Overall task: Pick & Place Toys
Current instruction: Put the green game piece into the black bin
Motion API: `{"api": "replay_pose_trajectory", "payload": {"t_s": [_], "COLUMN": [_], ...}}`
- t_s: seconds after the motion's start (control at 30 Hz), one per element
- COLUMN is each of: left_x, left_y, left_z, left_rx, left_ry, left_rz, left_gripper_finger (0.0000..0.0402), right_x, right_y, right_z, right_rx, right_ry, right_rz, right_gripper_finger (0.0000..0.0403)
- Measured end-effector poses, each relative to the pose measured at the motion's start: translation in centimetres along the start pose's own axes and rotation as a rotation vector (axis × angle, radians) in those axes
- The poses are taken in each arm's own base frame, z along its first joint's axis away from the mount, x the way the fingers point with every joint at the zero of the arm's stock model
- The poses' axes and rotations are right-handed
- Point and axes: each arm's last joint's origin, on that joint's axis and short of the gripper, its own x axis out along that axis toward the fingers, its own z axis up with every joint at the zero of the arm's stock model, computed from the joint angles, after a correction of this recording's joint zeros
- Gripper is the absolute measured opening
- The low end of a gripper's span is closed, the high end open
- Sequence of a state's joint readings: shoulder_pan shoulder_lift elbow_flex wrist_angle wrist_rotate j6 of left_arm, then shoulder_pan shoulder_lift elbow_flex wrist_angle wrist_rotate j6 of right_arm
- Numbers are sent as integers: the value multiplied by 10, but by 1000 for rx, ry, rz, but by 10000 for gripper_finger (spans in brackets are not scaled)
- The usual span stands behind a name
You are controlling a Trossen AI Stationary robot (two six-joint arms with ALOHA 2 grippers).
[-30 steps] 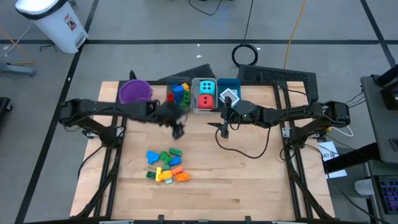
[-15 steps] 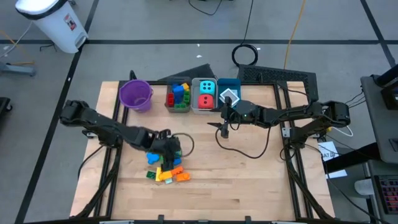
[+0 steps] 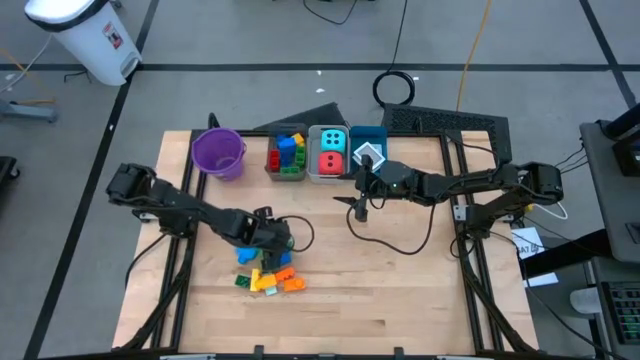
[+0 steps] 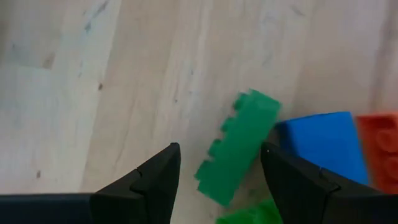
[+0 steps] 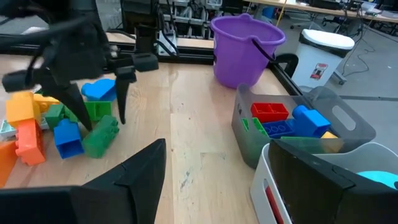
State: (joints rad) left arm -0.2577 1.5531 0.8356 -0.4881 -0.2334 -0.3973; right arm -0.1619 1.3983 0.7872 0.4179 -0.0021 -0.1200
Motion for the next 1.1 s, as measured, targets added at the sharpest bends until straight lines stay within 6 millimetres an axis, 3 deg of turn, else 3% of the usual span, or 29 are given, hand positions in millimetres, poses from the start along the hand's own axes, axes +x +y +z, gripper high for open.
{"api": "replay_pose_trajectory", "payload": {"t_s": [0.37, 0.6, 0.83, 0.97, 1.1], "left_x": [31, 38, 39, 29, 4], "left_y": [6, 19, 33, 45, 62], "left_z": [3, 7, 14, 30, 51], "left_rx": [19, -51, -93, -99, -129], "left_ry": [43, 48, 45, 15, -90], "left_rz": [27, 61, 77, 87, 130], "left_gripper_finger": [230, 216, 98, 96, 96], "right_x": [0, 0, 0, 0, 0], "right_y": [0, 0, 0, 0, 0], "right_z": [0, 0, 0, 0, 0], "right_rx": [0, 0, 0, 0, 0], "right_ry": [3, 3, 2, -1, -3], "right_rz": [1, 1, 0, 0, 0], "right_gripper_finger": [256, 256, 256, 256, 256]}}
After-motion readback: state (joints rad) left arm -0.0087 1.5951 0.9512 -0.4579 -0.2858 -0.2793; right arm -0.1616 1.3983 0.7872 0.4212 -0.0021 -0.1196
